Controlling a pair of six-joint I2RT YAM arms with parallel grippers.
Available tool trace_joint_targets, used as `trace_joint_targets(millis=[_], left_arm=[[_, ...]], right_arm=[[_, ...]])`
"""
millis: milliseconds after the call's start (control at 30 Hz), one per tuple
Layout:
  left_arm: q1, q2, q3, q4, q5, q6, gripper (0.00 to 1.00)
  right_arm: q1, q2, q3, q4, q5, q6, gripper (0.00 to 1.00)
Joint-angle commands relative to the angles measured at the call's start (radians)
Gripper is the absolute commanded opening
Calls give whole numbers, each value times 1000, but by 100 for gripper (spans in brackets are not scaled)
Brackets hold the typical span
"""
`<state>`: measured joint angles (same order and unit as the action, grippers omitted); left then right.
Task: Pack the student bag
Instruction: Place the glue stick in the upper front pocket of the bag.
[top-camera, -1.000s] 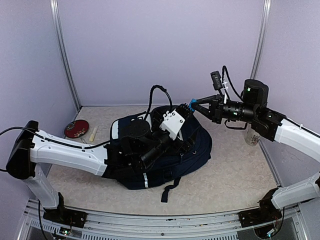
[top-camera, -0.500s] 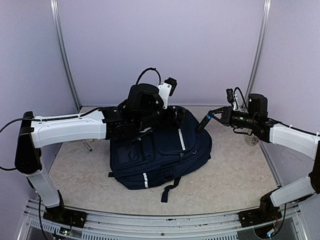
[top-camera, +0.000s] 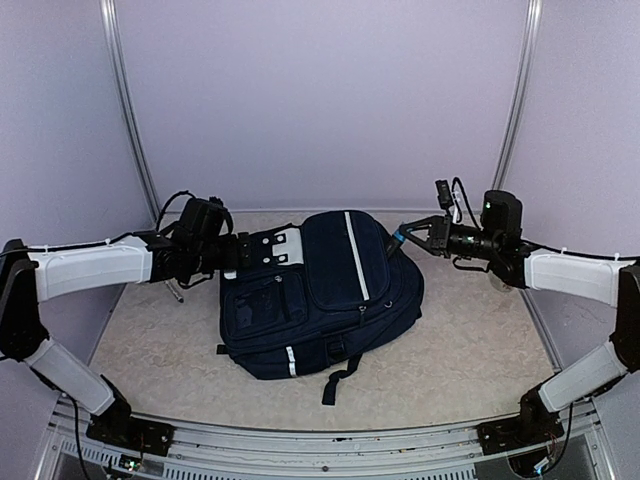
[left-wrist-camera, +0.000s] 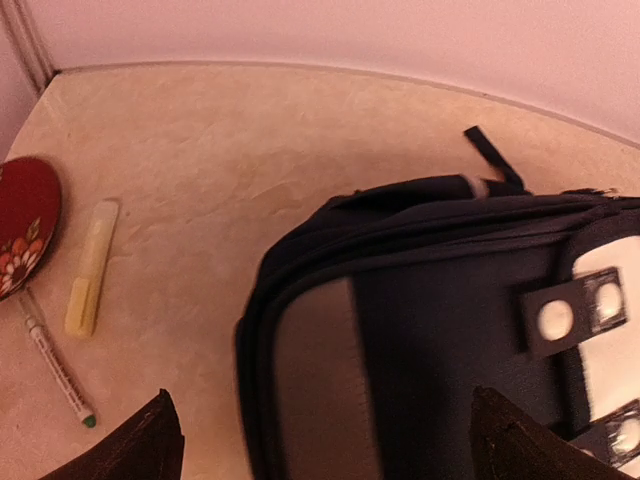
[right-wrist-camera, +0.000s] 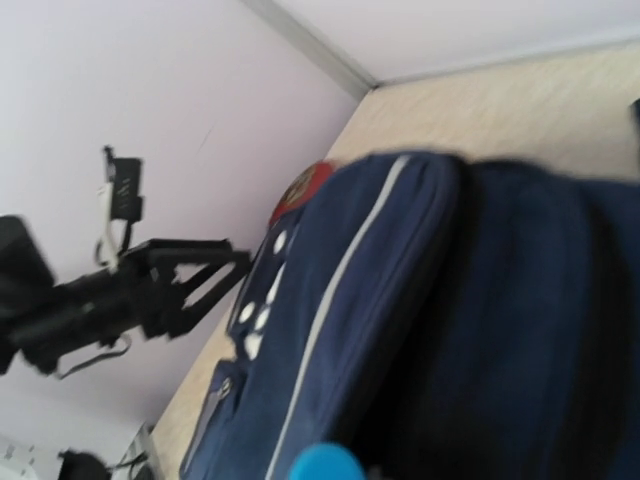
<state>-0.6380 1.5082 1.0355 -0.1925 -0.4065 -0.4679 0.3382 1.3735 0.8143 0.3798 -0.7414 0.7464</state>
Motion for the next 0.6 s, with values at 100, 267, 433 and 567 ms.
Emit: trace_joint_targets(millis=[100, 267, 433, 567], left_arm=[[65, -35, -187, 115, 131, -111, 93], [65, 38, -174, 194, 246, -99, 89], [68, 19, -162, 248, 259, -84, 88], [88, -30, -128, 199, 234, -29, 87]], right_arm=[[94, 136, 55, 100, -79, 57, 0], [146, 230, 116, 134, -103, 87, 0], [179, 327, 204, 54, -106, 69, 0], [179, 337, 287, -163, 12, -53, 15]])
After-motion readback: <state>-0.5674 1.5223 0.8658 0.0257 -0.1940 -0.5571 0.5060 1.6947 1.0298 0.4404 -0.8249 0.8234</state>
